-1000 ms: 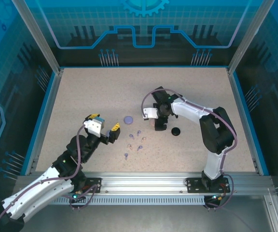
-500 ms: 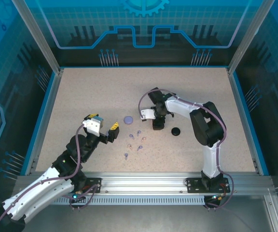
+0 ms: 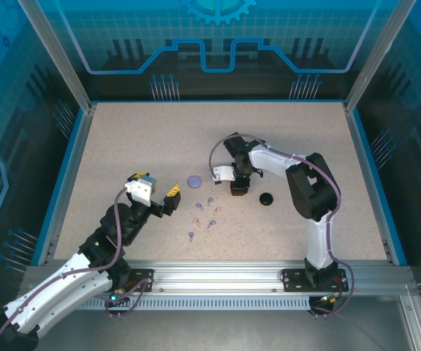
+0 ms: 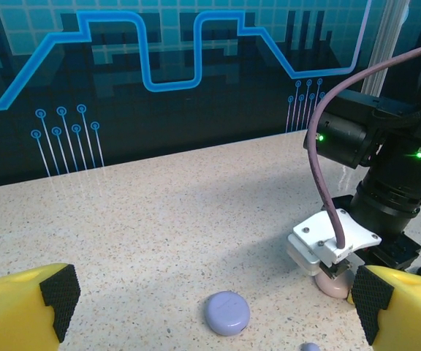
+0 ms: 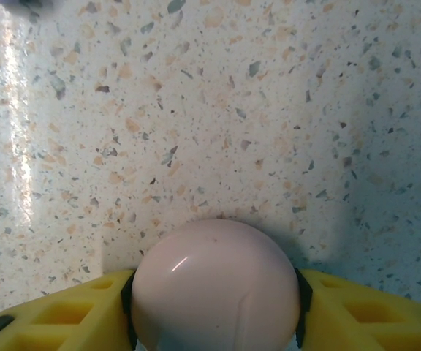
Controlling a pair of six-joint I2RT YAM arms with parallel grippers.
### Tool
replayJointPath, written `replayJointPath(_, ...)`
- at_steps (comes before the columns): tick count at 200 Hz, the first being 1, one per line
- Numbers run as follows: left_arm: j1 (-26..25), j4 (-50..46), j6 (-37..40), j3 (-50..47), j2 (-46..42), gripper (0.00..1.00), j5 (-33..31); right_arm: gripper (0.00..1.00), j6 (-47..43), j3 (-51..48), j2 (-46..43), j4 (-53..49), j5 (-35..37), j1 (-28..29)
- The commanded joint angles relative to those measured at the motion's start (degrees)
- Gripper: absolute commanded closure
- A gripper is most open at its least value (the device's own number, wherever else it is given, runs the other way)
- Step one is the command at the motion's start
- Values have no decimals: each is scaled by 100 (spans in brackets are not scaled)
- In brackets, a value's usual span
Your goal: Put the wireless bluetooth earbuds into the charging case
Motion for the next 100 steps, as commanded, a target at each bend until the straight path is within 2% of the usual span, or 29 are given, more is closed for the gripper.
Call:
replayJointPath(1,72,47,-366,35,27,1,62,45,209,-234,-466,283,-250,53)
replayJointPath(37,143,86,-1048,96,359,1,309,46,512,-789,-1468,628,-445,57)
replayJointPath(59,238,-281,-1830,405,803,2,434,46,724,-1222,-2181,862,-522,109)
replayJointPath(80,348,-315,-2393,661,1339,4,1073,46,917,-1623,-2942,1093,-600,193)
replayJointPath(100,447,-108,-2873,920,1864,6,1972,46,1061,-1854,-3568,1223,-617,309)
